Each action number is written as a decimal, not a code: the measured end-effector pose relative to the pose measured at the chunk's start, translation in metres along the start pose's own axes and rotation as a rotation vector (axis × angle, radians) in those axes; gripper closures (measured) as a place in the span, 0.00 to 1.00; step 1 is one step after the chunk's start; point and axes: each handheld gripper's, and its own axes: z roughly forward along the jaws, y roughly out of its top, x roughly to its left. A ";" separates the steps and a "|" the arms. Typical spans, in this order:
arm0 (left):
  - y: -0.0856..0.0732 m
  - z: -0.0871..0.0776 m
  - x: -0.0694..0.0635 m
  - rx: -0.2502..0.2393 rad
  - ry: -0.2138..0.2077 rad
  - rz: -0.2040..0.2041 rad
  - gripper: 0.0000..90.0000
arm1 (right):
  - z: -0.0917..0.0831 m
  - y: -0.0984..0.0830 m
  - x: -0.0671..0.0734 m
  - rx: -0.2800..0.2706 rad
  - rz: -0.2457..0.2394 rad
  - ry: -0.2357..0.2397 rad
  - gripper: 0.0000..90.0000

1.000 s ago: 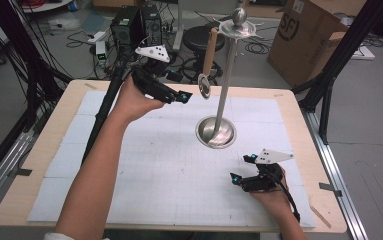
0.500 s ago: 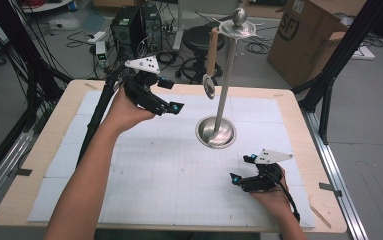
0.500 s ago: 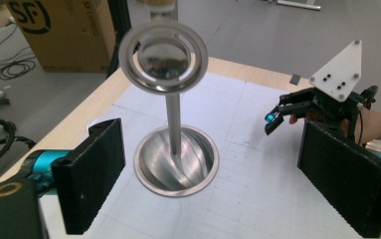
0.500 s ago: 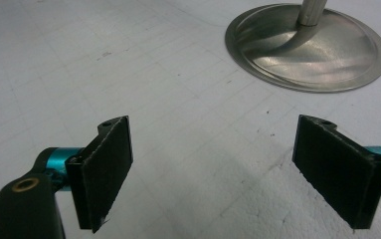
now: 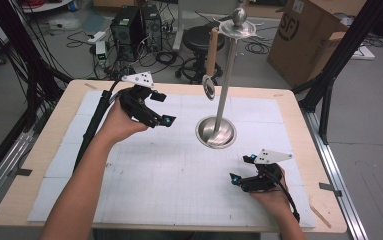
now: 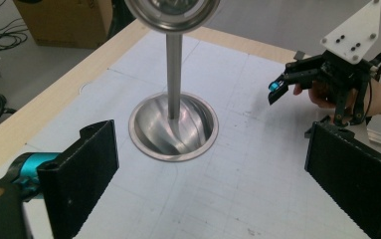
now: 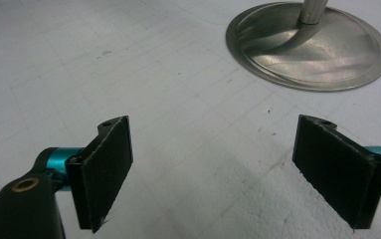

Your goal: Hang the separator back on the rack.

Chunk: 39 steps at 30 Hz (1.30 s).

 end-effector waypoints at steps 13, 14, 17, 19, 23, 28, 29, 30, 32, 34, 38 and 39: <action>-0.031 -0.007 -0.003 0.004 0.010 -0.016 0.07 | 0.000 0.000 0.000 -0.002 0.001 -0.002 0.17; -0.034 -0.007 -0.004 0.001 0.006 -0.024 0.07 | 0.000 0.000 0.000 -0.001 0.000 -0.003 0.17; -0.041 -0.010 -0.005 -0.007 0.006 -0.031 0.07 | -0.001 0.000 0.000 0.002 -0.003 -0.002 0.17; -0.048 -0.012 -0.007 -0.019 0.001 -0.040 0.07 | -0.001 0.000 0.000 0.002 0.004 -0.003 0.17; -0.061 -0.016 -0.009 -0.024 0.007 -0.054 0.06 | -0.001 0.000 0.000 -0.002 0.001 -0.004 0.17; -0.071 -0.017 -0.011 -0.029 0.014 -0.062 0.04 | 0.001 0.000 0.002 0.007 -0.007 0.002 0.17; -0.073 -0.017 -0.011 -0.028 0.015 -0.064 0.04 | 0.001 0.000 0.002 0.006 -0.005 0.002 0.17; -0.074 -0.017 -0.012 -0.027 0.019 -0.060 0.04 | 0.000 0.000 0.001 0.004 -0.007 -0.001 0.17; -0.078 -0.017 -0.014 -0.038 0.012 -0.061 0.04 | 0.000 0.000 0.001 0.003 0.000 0.000 0.17; -0.083 -0.016 -0.015 -0.037 0.009 -0.064 0.04 | 0.000 0.000 0.000 0.001 -0.001 -0.002 0.17; -0.096 -0.010 -0.016 -0.018 0.015 -0.079 0.04 | 0.001 0.000 0.001 0.006 -0.001 0.000 0.17; -0.099 -0.009 -0.017 -0.019 0.015 -0.082 0.04 | 0.001 0.000 0.001 0.008 -0.005 0.000 0.17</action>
